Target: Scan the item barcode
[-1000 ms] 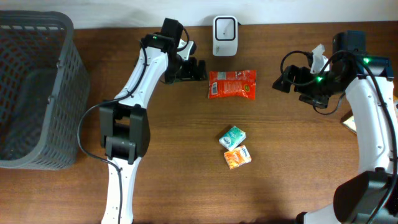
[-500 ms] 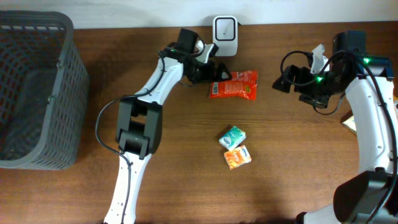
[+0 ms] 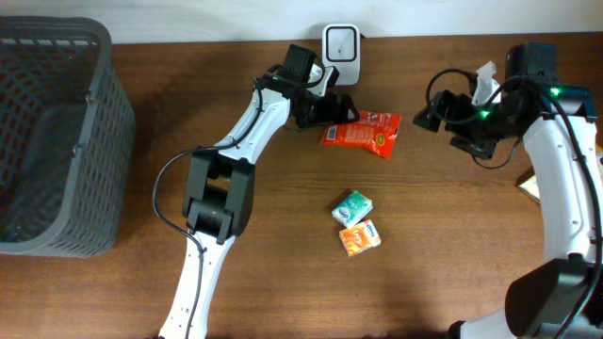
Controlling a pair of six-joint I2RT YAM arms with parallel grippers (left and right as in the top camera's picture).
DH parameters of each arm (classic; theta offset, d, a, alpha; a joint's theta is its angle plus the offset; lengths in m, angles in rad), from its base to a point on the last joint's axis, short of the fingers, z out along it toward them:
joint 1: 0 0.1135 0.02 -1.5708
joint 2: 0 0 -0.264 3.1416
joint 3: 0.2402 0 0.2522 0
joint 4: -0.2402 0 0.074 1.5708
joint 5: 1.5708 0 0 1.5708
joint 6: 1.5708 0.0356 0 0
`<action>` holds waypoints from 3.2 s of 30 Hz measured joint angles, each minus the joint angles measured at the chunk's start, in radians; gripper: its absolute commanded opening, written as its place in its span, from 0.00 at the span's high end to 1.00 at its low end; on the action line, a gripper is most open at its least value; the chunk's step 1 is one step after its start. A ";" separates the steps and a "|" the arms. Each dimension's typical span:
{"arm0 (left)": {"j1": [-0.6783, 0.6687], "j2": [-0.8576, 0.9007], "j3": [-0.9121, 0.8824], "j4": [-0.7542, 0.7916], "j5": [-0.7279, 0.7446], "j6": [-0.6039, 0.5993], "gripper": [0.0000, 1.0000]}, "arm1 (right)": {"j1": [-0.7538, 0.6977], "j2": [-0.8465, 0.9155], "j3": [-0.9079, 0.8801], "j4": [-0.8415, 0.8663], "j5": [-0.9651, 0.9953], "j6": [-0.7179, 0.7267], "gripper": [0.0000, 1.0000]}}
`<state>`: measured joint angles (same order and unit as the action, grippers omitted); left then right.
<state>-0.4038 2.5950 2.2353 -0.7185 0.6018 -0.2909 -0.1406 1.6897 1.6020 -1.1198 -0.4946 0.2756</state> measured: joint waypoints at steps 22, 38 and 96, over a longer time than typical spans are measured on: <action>-0.002 0.000 0.002 -0.002 -0.002 -0.002 0.01 | 0.058 0.263 0.000 0.287 0.187 0.082 0.53; -0.003 0.000 0.003 -0.006 -0.007 -0.002 0.04 | 0.146 0.546 -0.001 0.517 0.040 0.130 0.96; -0.189 -0.097 -0.013 -0.485 -1.300 0.102 0.52 | 0.050 0.309 0.756 -0.573 0.587 -0.070 0.42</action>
<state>-0.5926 2.4985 2.2223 -1.2037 -0.6983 -0.1886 -0.0902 1.9987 2.3581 -1.6928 0.0925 0.2054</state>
